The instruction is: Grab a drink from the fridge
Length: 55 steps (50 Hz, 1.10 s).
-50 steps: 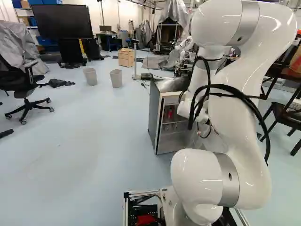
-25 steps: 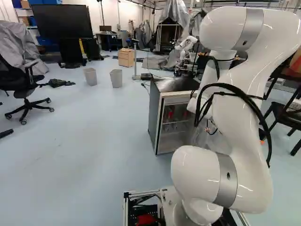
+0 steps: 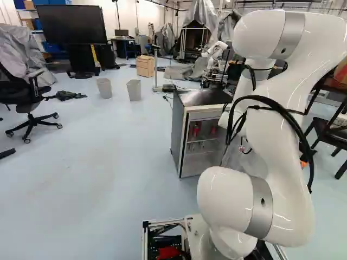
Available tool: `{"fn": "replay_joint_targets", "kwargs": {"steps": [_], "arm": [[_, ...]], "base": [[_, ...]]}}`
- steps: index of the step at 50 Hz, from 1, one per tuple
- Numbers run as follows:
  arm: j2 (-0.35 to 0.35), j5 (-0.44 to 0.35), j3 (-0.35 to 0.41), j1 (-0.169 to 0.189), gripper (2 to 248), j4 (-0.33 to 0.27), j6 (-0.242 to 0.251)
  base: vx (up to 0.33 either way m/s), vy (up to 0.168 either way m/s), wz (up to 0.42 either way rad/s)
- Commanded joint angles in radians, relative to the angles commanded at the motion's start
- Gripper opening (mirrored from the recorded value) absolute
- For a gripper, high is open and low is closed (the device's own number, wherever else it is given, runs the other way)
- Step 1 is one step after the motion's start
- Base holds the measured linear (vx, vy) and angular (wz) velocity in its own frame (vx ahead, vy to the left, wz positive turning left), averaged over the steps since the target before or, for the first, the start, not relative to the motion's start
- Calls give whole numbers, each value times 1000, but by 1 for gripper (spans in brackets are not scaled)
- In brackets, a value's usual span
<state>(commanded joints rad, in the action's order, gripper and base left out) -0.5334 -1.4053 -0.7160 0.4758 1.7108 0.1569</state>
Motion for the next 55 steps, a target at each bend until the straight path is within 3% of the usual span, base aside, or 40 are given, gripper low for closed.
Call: {"fn": "replay_joint_targets", "kwargs": {"steps": [9,16,41,55], "arm": [[18,0,38,-17,247,-10,0],[40,0,87,-40,247,-52,0],[122,0,246,-158,247,-305,0],[125,0,262,-173,247,-452,0]], "base": [[0,0,0],[0,0,0],[0,0,0],[0,0,0]]}}
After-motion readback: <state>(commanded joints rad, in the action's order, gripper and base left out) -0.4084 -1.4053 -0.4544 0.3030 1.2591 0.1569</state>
